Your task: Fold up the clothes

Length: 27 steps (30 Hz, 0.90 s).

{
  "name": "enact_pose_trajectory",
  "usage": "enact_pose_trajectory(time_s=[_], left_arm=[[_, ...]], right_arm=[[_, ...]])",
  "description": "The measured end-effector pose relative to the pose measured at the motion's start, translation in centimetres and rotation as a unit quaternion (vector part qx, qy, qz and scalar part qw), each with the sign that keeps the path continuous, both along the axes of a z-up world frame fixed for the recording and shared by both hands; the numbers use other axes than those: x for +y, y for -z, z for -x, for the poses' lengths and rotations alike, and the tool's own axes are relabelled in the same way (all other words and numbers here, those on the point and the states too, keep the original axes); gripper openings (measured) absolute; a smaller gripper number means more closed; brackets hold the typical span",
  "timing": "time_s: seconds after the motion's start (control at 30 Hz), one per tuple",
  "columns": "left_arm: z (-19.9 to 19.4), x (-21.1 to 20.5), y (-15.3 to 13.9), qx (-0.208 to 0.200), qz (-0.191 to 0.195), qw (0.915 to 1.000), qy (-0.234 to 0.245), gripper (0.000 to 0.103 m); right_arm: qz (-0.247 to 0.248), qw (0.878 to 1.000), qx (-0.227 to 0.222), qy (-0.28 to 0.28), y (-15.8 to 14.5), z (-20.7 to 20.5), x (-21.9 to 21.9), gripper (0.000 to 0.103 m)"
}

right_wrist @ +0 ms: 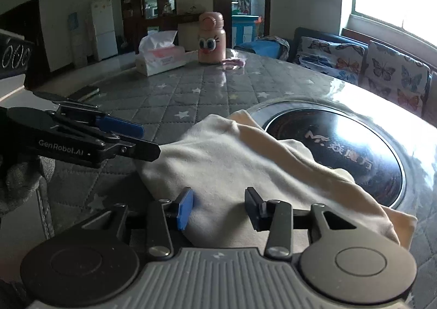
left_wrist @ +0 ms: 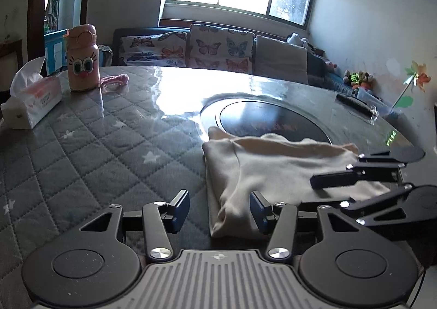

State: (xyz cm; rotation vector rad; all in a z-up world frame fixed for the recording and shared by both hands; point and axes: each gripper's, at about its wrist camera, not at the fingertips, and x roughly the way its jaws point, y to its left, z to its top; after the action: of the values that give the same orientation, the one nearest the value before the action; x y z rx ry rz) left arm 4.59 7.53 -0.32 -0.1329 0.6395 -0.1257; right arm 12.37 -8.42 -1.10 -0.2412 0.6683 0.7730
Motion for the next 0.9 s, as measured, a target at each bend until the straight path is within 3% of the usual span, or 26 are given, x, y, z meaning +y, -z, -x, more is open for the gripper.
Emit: enact_pose_trajectory(time_s=[0.13, 0.53, 0.7, 0.9], left_arm=[[-1.0, 0.0, 0.1, 0.010, 0.014, 0.9999, 0.000, 0.054], [-3.6, -0.7, 1.4, 0.040, 0.012, 0.9989, 0.019, 0.054], [-3.5, 0.1, 1.1, 0.035, 0.016, 0.9991, 0.014, 0.057], [-3.5, 1.4, 0.0, 0.020, 0.002, 0.9997, -0.012, 0.072]], right_arm=[[-0.023, 0.999, 0.010, 0.036, -0.6, -1.3, -1.5, 0.042], [-0.016, 0.986, 0.040, 0.160, 0.9, -6.9, -6.1, 0.042], [-0.008, 0.991, 0.016, 0.136, 0.0, -5.4, -5.4, 0.043], [-0.001, 0.998, -0.002, 0.056, -1.5, -2.7, -1.4, 0.049]])
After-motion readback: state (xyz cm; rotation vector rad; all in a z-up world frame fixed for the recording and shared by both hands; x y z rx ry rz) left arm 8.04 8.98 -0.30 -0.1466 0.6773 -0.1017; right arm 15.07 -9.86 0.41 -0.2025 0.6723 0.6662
